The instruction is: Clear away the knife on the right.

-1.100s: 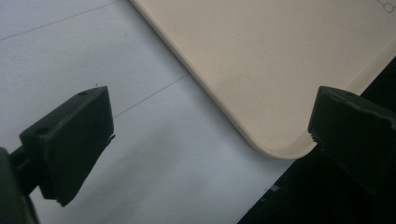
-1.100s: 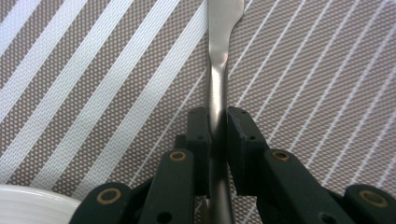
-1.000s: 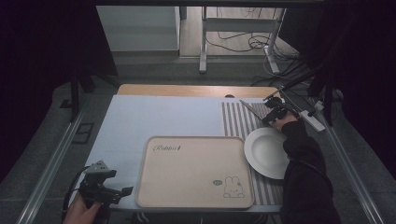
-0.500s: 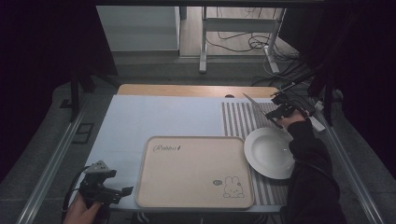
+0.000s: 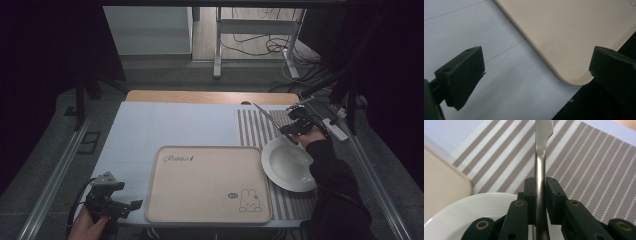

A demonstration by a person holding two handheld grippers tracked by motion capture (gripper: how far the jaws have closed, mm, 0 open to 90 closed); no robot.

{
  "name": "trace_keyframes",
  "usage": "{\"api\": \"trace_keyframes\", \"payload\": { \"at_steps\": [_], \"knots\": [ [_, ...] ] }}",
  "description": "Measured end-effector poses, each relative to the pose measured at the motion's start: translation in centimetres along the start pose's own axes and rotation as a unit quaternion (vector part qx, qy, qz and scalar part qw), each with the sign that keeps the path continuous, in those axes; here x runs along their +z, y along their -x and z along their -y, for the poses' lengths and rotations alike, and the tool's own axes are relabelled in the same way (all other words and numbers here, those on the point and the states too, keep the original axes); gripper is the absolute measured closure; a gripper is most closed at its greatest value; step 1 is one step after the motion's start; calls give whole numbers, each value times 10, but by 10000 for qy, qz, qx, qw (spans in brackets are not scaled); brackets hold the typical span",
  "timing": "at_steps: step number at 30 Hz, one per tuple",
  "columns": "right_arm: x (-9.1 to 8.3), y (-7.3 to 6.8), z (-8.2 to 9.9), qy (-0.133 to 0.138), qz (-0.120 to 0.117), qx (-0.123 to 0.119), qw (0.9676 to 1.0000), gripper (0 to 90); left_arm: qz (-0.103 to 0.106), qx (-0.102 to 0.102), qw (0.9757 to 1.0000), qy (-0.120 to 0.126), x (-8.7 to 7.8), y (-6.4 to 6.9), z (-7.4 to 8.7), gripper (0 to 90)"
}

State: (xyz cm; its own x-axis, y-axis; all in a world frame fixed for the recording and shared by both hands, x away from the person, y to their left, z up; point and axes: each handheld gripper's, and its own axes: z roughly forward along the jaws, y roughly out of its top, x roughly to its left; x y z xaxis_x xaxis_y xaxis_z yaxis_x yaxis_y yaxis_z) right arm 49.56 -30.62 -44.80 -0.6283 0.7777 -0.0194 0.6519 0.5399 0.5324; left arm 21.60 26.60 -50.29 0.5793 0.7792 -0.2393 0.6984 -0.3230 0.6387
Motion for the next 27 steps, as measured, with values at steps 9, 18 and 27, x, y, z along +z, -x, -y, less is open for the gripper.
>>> {"api": "trace_keyframes", "payload": {
  "at_steps": [9,18,27],
  "knots": [
    [-1,-35,6,48,-112,-387,9992,802,-4,-1,10000,0,0,0,0,13],
    [-3,-72,14,93,-261,-725,9970,802,-8,-1,10000,-6,0,0,0,12],
    [-6,-111,25,153,-468,-975,9940,802,1,3,10000,0,0,0,0,12]
  ]
}}
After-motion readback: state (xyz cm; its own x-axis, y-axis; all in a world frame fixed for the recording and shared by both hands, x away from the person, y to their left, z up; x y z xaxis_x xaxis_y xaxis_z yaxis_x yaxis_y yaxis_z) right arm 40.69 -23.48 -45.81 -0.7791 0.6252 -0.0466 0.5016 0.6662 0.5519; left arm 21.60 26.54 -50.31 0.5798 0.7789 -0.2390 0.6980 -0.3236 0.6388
